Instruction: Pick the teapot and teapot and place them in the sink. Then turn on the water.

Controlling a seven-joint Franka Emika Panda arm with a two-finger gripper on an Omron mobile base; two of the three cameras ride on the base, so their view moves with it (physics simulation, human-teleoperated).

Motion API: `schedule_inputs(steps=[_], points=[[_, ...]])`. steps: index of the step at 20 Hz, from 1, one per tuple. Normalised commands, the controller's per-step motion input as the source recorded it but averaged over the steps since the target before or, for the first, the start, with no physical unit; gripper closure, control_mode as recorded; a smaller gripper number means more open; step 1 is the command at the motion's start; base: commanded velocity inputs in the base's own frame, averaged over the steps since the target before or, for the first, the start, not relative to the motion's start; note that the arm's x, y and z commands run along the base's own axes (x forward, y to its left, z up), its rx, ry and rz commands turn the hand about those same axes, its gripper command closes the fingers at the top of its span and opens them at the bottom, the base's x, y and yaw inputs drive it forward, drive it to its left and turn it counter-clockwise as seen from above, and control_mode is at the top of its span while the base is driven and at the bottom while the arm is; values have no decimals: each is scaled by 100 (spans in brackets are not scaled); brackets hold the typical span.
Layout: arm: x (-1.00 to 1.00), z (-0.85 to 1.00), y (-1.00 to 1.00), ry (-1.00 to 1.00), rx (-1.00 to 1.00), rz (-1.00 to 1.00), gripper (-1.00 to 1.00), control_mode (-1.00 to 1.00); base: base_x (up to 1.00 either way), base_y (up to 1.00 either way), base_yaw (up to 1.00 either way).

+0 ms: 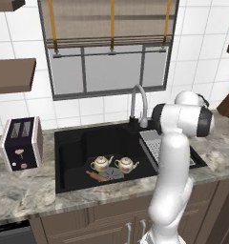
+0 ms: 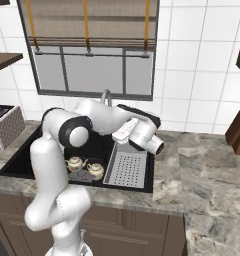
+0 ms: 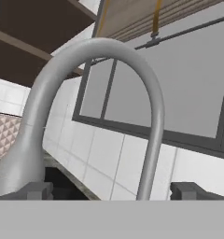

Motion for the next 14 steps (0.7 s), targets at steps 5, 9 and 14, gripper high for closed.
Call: schedule_inputs(steps=[5, 9, 14], points=[[8, -3, 0, 5, 0, 0, -100, -100, 0, 0, 0], [0, -12, 0, 2, 0, 0, -100, -100, 0, 0, 0], [0, 0, 18, 2, 0, 0, -100, -100, 0, 0, 0]])
